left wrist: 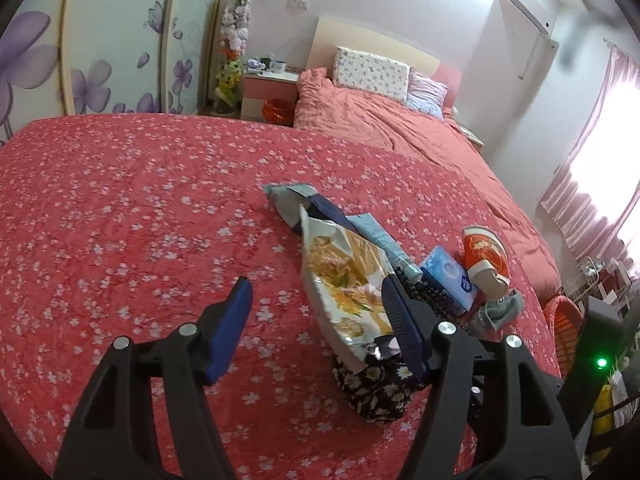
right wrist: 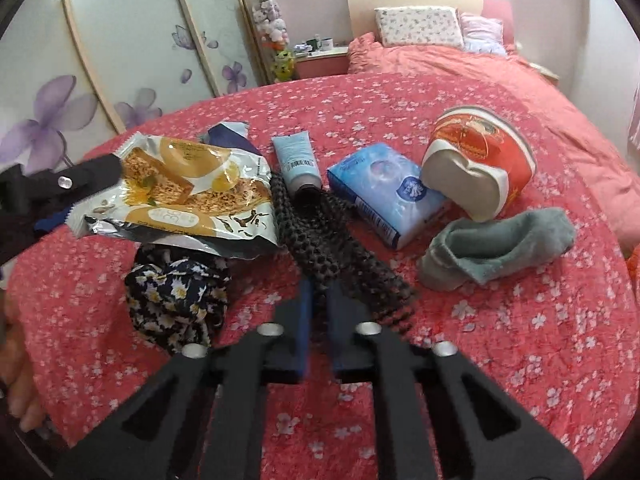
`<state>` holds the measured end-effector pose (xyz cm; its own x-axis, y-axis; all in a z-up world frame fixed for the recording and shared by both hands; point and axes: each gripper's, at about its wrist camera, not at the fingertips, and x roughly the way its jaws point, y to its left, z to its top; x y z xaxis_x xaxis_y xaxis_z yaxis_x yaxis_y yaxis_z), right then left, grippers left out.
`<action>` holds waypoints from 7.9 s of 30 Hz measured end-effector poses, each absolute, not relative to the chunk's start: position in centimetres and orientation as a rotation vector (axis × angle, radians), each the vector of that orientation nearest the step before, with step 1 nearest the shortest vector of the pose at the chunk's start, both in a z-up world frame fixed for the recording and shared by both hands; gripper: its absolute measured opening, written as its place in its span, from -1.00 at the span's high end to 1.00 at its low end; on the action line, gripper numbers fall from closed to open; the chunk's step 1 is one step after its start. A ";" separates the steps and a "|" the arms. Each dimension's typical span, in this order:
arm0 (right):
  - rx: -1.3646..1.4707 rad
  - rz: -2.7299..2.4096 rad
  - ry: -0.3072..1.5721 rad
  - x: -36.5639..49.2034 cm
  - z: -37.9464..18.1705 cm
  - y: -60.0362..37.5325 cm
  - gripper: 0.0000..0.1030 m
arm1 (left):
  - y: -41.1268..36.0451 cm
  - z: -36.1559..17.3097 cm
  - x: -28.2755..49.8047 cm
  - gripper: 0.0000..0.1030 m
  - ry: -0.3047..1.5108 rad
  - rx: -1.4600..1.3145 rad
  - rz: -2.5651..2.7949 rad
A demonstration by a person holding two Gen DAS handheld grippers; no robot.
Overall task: Collect trash
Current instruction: 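Grasp the black mesh item with the right gripper while the left gripper grasps the snack wrapper, then lift the mesh item and snack wrapper off the bed with both grippers, then carry both items over the orange basket and open both grippers inside, then move both tools back over the bed toward the remaining items, then grasp the daisy-print cloth with the left gripper while the right gripper approaches the grey sock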
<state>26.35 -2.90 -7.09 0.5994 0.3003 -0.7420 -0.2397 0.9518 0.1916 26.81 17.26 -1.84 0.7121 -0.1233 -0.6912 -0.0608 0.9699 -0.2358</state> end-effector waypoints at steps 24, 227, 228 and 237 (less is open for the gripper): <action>0.101 0.195 0.628 21.3 -1.1 -9.2 0.94 | 17.9 -5.1 27.6 -0.14 0.890 -0.362 -0.060; 0.110 -0.089 0.747 26.7 -5.3 -9.0 -0.82 | 21.0 -7.3 27.4 0.54 0.850 -0.204 0.077; 0.112 -0.091 0.755 27.1 -5.5 -8.7 -0.82 | 21.0 -7.4 27.4 0.54 0.851 -0.208 0.074; 0.099 -0.172 0.836 28.9 -6.9 -8.9 -0.73 | 21.7 -7.8 27.6 0.48 0.856 -0.252 0.053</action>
